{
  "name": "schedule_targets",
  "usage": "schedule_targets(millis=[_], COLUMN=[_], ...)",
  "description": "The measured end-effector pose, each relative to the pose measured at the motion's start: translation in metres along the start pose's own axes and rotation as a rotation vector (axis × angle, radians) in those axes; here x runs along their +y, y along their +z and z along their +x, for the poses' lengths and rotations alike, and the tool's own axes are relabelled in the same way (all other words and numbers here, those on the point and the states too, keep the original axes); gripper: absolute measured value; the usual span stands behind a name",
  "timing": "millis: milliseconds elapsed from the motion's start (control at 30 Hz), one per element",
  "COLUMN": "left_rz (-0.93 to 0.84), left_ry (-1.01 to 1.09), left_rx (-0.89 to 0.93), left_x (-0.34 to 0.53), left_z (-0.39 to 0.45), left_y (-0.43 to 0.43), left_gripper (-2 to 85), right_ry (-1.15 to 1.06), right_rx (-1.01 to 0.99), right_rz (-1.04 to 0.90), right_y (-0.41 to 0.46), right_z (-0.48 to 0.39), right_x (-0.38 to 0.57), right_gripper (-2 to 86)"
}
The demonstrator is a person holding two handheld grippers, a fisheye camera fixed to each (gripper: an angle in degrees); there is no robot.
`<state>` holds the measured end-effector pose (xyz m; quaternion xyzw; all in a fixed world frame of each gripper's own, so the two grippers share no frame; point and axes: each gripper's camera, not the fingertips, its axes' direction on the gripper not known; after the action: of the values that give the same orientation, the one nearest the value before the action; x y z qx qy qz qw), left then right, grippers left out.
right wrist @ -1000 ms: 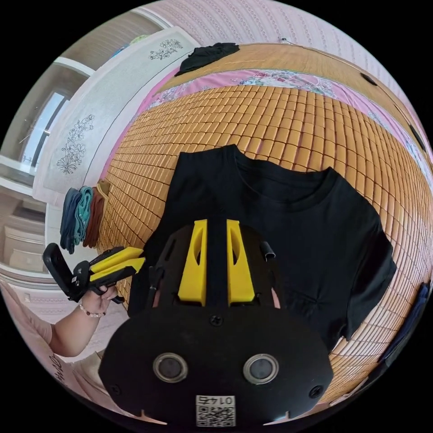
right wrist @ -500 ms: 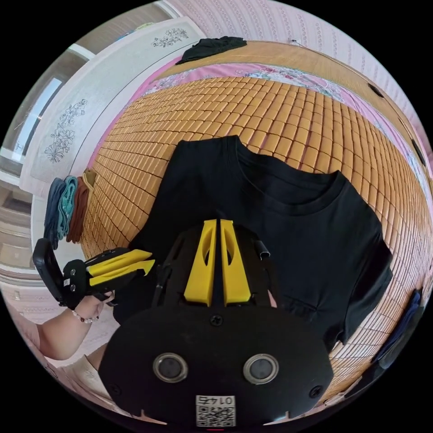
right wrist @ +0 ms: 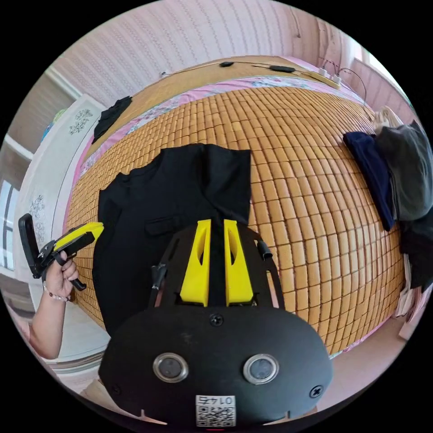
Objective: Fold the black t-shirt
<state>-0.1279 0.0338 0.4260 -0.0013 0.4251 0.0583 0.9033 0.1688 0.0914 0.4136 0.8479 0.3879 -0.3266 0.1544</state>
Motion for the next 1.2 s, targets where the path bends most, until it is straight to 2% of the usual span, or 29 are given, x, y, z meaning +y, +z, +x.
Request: schedule_targets(millis=[233,367,567,700,833,967,1067,1200], left_rz=[-0.075,-0.141,-0.218,-0.223,-0.061,0.085,0.062,-0.029], left_ry=[0.244,0.267,0.283,0.298,0.267,0.16,0.026,-0.116], left_rx=[0.092,0.031,-0.07,-0.045,0.003,0.013,-0.076,-0.119], left_x=[-0.132,-0.179,-0.203,-0.206,-0.194,-0.151,-0.105,-0.061], left_z=[0.074,0.105,0.121,0.116,0.092,0.056,0.024,-0.017], left_y=[0.091,0.148,0.198,0.195,0.145,0.067,0.044,0.032], left_gripper=[4.6,5.3,3.6,-0.2,-0.8,-0.3,2.5,4.8], right_ry=[0.086,0.11,0.144,0.126,0.059,-0.164,-0.342,-0.369], right_rx=[-0.074,-0.206,-0.26,-0.299,-0.296,-0.327,-0.384,-0.25], right_rz=[-0.035,-0.019,-0.029,-0.029,0.026,0.067,0.017,-0.092], right_y=[-0.013,-0.028,-0.044,-0.056,-0.081,-0.112,-0.12,-0.114], right_z=[0.048,0.066,0.086,0.098,0.097,0.072,0.049,0.035], right_x=[-0.007,-0.01,-0.017,-0.016,-0.012,-0.005,0.005,0.005], right_gripper=[8.2,6.8,4.7,1.2,0.3,0.2,0.3,0.8])
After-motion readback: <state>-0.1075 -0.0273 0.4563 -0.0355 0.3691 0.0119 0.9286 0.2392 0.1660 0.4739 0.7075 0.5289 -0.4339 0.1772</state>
